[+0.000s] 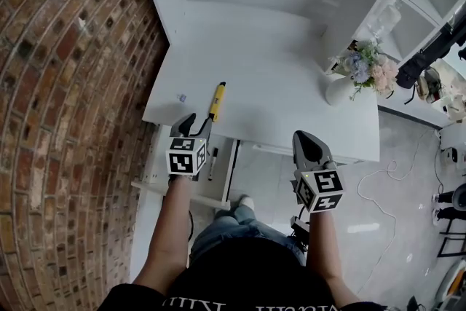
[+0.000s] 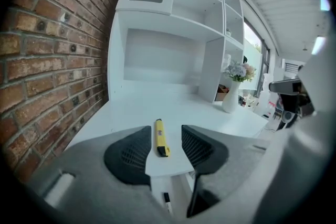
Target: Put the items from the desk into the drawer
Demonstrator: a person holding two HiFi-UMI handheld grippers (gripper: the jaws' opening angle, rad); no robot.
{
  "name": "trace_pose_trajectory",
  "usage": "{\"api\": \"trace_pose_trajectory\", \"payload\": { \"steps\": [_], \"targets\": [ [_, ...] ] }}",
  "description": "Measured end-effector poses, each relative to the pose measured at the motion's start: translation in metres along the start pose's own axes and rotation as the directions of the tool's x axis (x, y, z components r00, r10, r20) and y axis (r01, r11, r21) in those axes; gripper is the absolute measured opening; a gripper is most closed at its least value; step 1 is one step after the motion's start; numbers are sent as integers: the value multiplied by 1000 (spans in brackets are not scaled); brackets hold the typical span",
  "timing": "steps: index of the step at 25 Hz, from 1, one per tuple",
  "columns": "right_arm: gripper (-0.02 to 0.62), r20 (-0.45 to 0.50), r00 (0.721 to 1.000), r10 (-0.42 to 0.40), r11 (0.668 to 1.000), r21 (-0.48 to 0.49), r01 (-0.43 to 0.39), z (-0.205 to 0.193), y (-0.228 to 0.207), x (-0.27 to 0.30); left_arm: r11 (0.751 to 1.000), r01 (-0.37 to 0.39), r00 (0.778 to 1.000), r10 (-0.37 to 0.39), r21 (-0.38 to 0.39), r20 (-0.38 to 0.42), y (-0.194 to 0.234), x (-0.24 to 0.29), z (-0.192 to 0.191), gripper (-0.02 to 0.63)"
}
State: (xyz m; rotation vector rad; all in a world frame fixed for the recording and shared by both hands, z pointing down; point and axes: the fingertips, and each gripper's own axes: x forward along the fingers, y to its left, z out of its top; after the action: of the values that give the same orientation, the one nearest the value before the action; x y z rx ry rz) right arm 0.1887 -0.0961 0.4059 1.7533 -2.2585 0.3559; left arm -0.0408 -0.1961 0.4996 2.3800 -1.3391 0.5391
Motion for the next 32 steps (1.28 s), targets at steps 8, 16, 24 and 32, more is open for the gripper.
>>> {"api": "trace_pose_trajectory", "payload": {
  "steps": [8, 16, 24, 32],
  "targets": [
    [6, -37, 999, -11, 1000, 6, 11, -13, -7, -4, 997, 33, 996, -27, 76, -85, -8, 55, 6, 175],
    [6, -94, 993, -65, 997, 24, 67, -34, -30, -14, 994, 40, 963, -12, 99, -271, -2, 116, -23, 175],
    [6, -159, 982, -106, 993, 36, 114, -57, -44, -24, 997, -2, 904, 38, 83, -426, 14, 151, -53, 175],
    [6, -157, 980, -120, 991, 45, 128, -57, -45, -22, 999, -2, 902, 19, 40, -432, 17, 151, -56, 130]
  ]
}}
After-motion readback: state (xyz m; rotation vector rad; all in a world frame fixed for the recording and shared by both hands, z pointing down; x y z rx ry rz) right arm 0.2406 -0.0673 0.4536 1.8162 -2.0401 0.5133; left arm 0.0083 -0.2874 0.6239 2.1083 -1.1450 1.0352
